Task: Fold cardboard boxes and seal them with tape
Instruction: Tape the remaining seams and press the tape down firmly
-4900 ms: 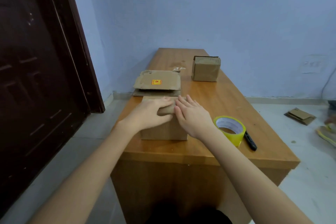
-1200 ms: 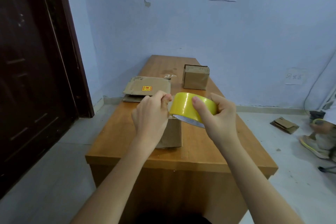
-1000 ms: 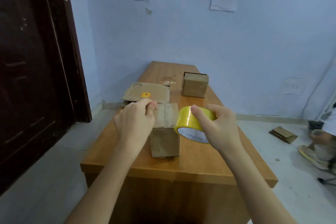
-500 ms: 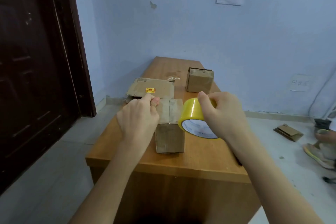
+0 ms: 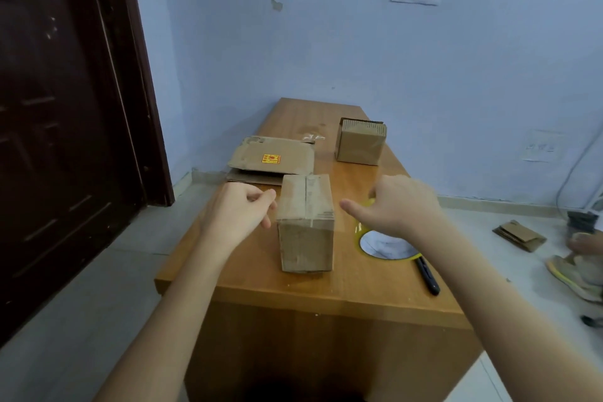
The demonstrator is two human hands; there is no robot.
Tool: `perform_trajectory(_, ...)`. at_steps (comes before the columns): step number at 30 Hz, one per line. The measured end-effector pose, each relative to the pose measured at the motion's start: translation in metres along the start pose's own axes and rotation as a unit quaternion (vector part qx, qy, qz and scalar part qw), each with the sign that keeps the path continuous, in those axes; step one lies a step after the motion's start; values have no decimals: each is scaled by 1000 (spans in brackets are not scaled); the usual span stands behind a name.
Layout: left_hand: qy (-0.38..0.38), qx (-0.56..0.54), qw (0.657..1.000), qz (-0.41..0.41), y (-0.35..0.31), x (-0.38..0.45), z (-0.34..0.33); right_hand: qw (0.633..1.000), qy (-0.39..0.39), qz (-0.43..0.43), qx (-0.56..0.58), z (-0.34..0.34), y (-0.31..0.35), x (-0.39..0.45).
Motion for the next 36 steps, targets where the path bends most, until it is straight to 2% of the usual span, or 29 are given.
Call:
perform_trajectory(9,42,-49,998,14,24,9,-11,996,84,10,-34,-20,11,24)
perform_trajectory(21,64,-45,997,8,31,20,-33,992,125,2,-33,-38,-1,31)
perform_trajectory(32,26,-74,997,1,33,10,-48,988,154,-12,5,-52,-9,24)
perform_trajectory(36,-9,-49,999,-5,36,8,-53,985,173,-9,21,-56,-8,22)
Point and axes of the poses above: each hand's wrist, its own x-axis towards the middle knuckle, its own z-axis out of the back of the hand, y = z × x, the point moved 6 cm from there along x, towards the middle knuckle, and after that the axes turned 4 degrees about -y, right-handed, at the moved point
